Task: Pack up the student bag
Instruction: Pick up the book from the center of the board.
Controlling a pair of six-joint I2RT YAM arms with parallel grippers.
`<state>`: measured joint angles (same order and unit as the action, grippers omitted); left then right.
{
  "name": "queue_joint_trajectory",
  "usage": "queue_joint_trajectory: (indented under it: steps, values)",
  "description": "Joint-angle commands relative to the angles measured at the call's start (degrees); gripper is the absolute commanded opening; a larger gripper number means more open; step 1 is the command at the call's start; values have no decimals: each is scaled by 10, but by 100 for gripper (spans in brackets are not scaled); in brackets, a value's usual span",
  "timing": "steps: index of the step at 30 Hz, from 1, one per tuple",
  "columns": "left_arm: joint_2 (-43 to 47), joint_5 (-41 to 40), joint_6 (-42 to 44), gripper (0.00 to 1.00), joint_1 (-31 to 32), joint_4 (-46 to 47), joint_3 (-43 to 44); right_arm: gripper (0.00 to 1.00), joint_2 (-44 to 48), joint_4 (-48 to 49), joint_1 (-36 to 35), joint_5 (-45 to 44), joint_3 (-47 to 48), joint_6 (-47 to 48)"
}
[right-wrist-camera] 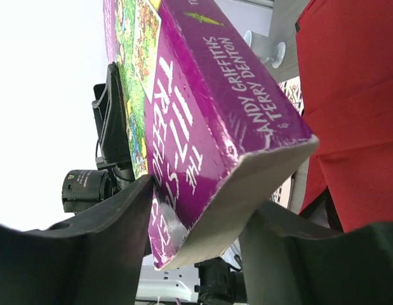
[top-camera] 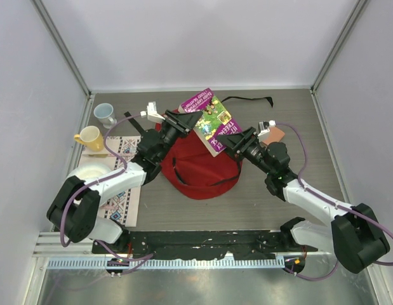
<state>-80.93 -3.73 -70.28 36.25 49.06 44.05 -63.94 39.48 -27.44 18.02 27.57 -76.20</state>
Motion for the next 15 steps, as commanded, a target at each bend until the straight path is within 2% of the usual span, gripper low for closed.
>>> queue_joint_trajectory:
  steps: [1, 2, 4, 5, 6, 7, 8, 9, 11, 12, 14, 15]
  values:
    - [0, -15, -18, 0, 14, 98, 6, 52, 0, 68, -4, -17, 29, -6]
    - [-2, -15, -19, 0, 14, 99, 5, 44, -1, 72, -5, -15, 32, -6]
    - [-5, -11, -22, 0, 14, 100, 4, 36, 0, 81, -5, -15, 33, -5]
    - [-6, -9, -24, 0, 15, 101, 3, 25, 1, 79, -5, -18, 34, -4]
    - [-7, -8, -23, 2, 15, 101, 3, 20, 3, 74, -5, -18, 34, 3]
    - [-8, -7, -23, 8, 15, 99, 2, 9, 8, 67, -5, -20, 34, 7]
    - [-7, -3, -21, 18, 15, 97, 0, 3, 13, 57, -5, -23, 37, 13]
    - [-3, 0, -15, 43, 14, 90, 0, 1, 18, 38, -5, -26, 38, 27]
    - [7, 13, 16, 59, 15, 46, 2, 1, 42, 11, -5, -37, 39, 42]
    - [17, 19, 28, 79, 15, 26, 7, 1, 52, -26, -4, -53, 41, 54]
    - [30, 35, 72, 99, 15, -38, 16, 1, 86, -64, -5, -71, 49, 87]
    - [35, 36, 92, 100, 15, -59, 20, 1, 97, -105, -4, -91, 51, 97]
